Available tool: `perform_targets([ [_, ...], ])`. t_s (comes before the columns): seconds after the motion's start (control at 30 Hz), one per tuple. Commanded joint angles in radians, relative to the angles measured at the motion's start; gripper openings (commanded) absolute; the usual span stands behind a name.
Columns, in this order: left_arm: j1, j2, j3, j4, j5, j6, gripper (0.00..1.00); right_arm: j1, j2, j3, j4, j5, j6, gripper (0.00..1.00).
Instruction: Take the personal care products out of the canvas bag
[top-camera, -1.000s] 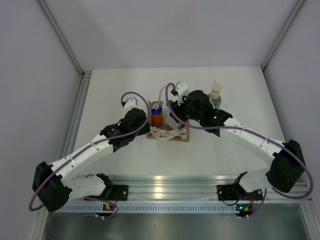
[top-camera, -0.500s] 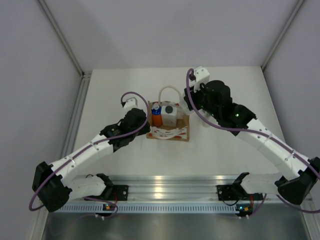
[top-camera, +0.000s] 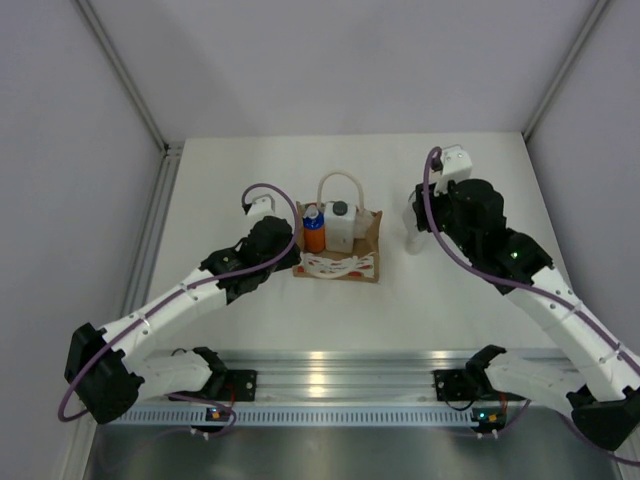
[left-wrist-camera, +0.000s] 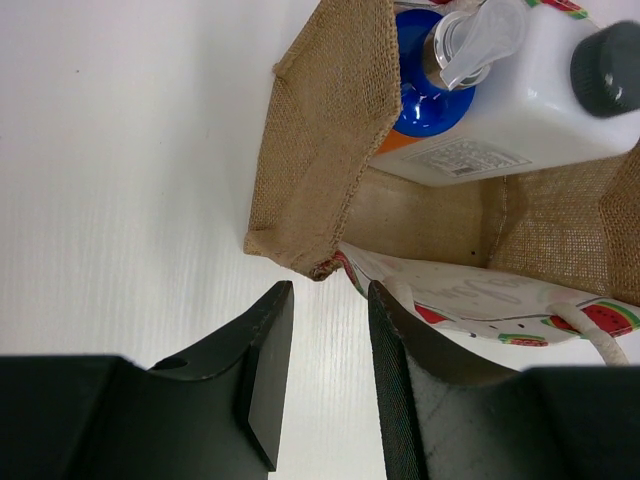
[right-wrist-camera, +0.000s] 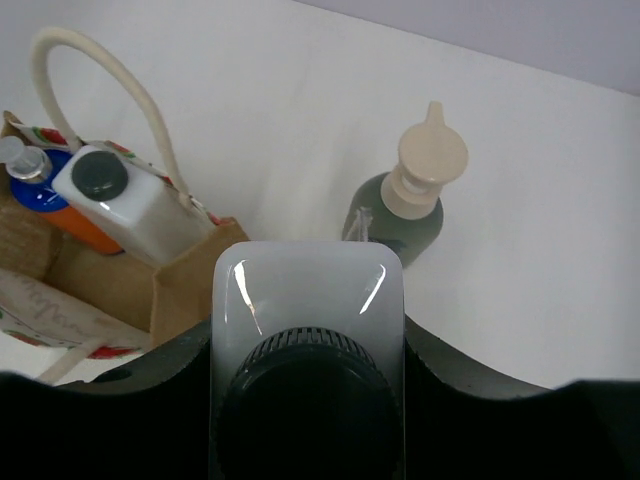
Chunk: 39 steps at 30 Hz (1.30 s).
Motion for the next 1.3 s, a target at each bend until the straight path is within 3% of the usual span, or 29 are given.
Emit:
perform_targets([
  [0.0,0.000,-0.001,0.006,0.010,-0.004,0.003,0.41,-0.056,-0.092,-0.021,0.102,-0.001,0.054,0.00],
  [0.53,0.000,-0.007,0.000,0.008,-0.005,0.009,0.41,-0.234,-0.215,-0.058,-0.028,-0.136,0.078,0.00],
  [0.83,0.000,-0.009,0.001,0.008,-0.002,0.015,0.41,-0.337,-0.181,-0.077,-0.057,-0.051,0.066,0.00],
  [1.27,0.000,-0.018,-0.014,0.010,0.007,0.011,0.41,-0.496,-0.003,-0.155,0.124,-0.100,0.083,0.00],
])
